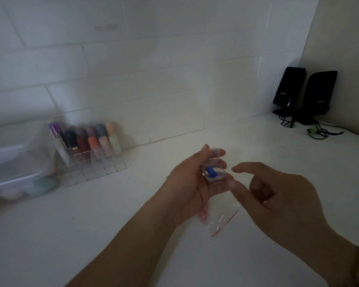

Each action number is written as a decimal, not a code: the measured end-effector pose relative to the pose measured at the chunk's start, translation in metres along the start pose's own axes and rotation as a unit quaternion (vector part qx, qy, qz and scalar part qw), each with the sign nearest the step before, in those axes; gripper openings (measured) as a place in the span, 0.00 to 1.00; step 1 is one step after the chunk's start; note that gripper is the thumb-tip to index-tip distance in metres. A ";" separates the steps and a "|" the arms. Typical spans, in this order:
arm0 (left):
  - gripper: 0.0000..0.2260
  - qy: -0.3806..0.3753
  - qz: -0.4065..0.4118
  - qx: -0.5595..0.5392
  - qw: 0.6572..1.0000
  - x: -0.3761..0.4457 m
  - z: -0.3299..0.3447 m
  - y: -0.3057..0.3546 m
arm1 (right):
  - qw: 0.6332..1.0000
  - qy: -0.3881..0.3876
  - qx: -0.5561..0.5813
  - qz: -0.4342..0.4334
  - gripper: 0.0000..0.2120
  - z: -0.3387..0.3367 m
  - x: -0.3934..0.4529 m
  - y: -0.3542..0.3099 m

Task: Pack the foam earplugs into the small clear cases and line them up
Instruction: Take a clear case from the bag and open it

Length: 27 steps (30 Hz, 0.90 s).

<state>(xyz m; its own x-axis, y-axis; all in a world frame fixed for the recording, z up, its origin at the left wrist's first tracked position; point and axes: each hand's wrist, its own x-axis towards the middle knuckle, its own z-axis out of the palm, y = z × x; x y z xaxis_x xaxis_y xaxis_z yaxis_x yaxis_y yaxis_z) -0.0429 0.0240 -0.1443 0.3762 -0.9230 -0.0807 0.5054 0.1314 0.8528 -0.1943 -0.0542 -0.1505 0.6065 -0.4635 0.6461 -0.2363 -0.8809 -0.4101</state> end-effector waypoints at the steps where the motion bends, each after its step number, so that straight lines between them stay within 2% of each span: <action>1: 0.17 0.012 0.012 -0.005 1.000 0.002 -0.004 0.004 | 1.000 0.011 0.022 0.004 0.13 -0.005 -0.001 0.004; 3: 0.16 0.047 0.042 -0.021 0.998 0.007 -0.016 0.015 | 0.999 0.018 0.029 0.006 0.11 -0.013 -0.002 0.014; 7: 0.11 0.158 0.099 0.013 0.982 0.015 -0.048 0.037 | 0.992 -0.017 -0.111 -0.049 0.14 -0.013 -0.003 0.037; 9: 0.09 0.197 0.108 0.021 0.974 0.018 -0.064 0.042 | 0.984 -0.087 -0.132 -0.079 0.12 -0.004 -0.007 0.048; 11: 0.09 0.218 0.095 0.036 0.971 0.020 -0.074 0.043 | 0.977 -0.167 -0.103 -0.080 0.12 0.007 -0.012 0.059; 13: 0.08 0.219 0.080 0.062 0.970 0.022 -0.076 0.040 | 0.977 -0.187 -0.078 -0.061 0.17 0.016 -0.016 0.067; 16: 0.03 0.233 0.098 0.145 0.957 0.027 -0.079 0.032 | 0.986 -0.134 -0.099 -0.014 0.27 0.023 -0.016 0.075; 19: 0.17 0.220 0.102 0.220 0.945 0.029 -0.081 0.025 | 0.976 -0.107 -0.188 -0.029 0.25 0.019 -0.016 0.073; 22: 0.23 0.180 0.087 0.224 0.954 0.030 -0.082 0.021 | 0.969 -0.088 -0.221 -0.072 0.20 0.012 -0.014 0.064; 24: 0.26 0.156 0.079 0.258 0.950 0.031 -0.084 0.019 | 0.967 -0.096 -0.206 -0.117 0.19 0.010 -0.014 0.056; 27: 0.27 0.150 0.073 0.308 0.937 0.031 -0.084 0.017 | 0.968 -0.163 -0.117 -0.148 0.15 0.012 -0.018 0.044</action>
<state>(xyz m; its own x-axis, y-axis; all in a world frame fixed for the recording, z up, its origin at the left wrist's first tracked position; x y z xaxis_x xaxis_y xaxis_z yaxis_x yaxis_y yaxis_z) 0.0427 0.0279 -0.1762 0.6544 -0.7561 -0.0036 -0.0763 -0.0708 0.9946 -0.2070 -0.0835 -0.1880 0.8724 -0.1661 0.4596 -0.1584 -0.9858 -0.0556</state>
